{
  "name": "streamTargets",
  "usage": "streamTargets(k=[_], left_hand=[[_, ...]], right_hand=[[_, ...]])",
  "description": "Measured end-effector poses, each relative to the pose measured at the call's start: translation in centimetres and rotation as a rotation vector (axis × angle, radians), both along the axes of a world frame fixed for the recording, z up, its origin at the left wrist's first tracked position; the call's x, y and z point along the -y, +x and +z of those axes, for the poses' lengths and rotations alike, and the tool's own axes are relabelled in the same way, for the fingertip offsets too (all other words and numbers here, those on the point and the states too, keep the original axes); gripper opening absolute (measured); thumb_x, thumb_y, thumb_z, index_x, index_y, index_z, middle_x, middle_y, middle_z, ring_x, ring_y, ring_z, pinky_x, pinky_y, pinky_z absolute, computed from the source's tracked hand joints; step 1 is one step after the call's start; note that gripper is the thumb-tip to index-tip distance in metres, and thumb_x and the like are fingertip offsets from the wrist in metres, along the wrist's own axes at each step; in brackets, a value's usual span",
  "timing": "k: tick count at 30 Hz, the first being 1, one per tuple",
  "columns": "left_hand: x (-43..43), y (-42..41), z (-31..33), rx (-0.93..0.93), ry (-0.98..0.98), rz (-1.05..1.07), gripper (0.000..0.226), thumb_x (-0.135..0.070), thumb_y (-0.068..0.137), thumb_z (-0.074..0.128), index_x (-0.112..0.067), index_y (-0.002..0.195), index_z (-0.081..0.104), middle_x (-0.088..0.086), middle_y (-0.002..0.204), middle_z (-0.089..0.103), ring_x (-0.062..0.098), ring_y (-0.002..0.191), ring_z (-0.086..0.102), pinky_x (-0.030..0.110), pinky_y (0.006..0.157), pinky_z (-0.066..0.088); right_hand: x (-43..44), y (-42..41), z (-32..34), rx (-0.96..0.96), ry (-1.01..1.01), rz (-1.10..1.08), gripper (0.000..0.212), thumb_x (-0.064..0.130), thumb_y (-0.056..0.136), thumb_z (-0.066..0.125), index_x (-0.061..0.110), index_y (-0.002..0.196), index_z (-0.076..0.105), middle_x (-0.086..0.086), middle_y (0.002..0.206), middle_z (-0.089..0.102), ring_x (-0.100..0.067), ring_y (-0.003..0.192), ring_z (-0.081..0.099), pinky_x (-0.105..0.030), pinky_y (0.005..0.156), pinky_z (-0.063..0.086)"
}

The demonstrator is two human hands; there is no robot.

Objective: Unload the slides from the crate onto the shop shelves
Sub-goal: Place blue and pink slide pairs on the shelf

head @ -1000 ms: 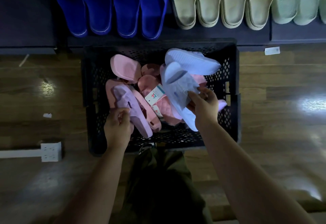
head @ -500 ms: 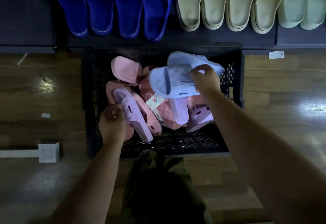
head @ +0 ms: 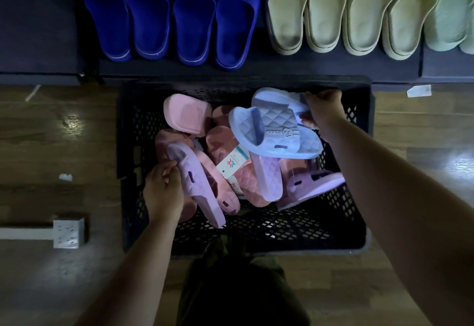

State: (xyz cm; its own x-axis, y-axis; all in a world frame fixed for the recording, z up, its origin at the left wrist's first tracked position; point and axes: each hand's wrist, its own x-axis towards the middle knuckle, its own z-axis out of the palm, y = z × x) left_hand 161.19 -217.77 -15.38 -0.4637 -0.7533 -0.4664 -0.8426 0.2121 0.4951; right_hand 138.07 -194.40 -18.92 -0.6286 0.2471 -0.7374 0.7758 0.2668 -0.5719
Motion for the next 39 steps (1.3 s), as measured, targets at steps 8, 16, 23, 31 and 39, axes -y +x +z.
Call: streamTargets(k=[8,16,23,31,39], left_hand=[[-1.1,0.8,0.5,-0.022,0.003,0.023,0.021,-0.021,0.091,0.054,-0.010,0.103,0.067,0.009,0.104,0.068,0.028,0.098,0.060,0.027,0.077,0.037],[-1.0,1.9,1.7,0.025,0.063,-0.004,0.024,-0.023,0.093,0.054,-0.011,0.109,0.067,0.007,0.111,0.068,0.027,0.105,0.059,0.028,0.081,0.037],[-0.8,2.0,2.9,0.017,0.113,-0.002,0.021,-0.019,0.094,0.052,-0.011,0.105,0.068,-0.003,0.099,0.064,0.014,0.090,0.054,0.024,0.075,0.033],[-0.5,2.1,2.3,0.073,0.102,0.034,0.024,-0.021,0.094,0.049,-0.009,0.103,0.067,0.004,0.102,0.065,0.021,0.094,0.057,0.027,0.078,0.037],[-0.3,1.4,0.6,0.013,0.843,0.835,0.009,-0.027,0.096,0.050,-0.019,0.092,0.053,0.000,0.055,0.054,0.009,0.046,0.053,0.030,0.068,0.046]], right_hand=[[-0.7,3.4,2.1,0.009,-0.251,0.099,0.044,0.007,0.088,0.063,0.012,0.130,0.049,-0.011,0.117,0.063,-0.027,0.074,0.073,-0.031,0.061,0.059],[3.1,5.4,4.3,-0.065,-0.095,-0.151,0.009,0.016,0.095,0.056,0.010,0.090,0.052,-0.010,0.086,0.065,-0.022,0.060,0.070,-0.031,0.053,0.059],[4.0,6.8,4.4,-0.035,-0.193,-0.079,0.030,0.016,0.090,0.061,0.012,0.106,0.036,-0.011,0.104,0.062,-0.029,0.083,0.068,-0.044,0.074,0.057],[4.5,8.9,4.1,-0.198,-0.069,-0.069,0.067,-0.007,0.061,0.079,0.010,0.113,0.041,-0.010,0.111,0.061,-0.029,0.094,0.067,-0.037,0.070,0.060],[-0.6,8.1,8.0,-0.293,-0.046,0.070,0.060,-0.010,0.054,0.072,0.008,0.109,0.051,-0.010,0.105,0.063,-0.019,0.089,0.062,-0.030,0.065,0.055]])
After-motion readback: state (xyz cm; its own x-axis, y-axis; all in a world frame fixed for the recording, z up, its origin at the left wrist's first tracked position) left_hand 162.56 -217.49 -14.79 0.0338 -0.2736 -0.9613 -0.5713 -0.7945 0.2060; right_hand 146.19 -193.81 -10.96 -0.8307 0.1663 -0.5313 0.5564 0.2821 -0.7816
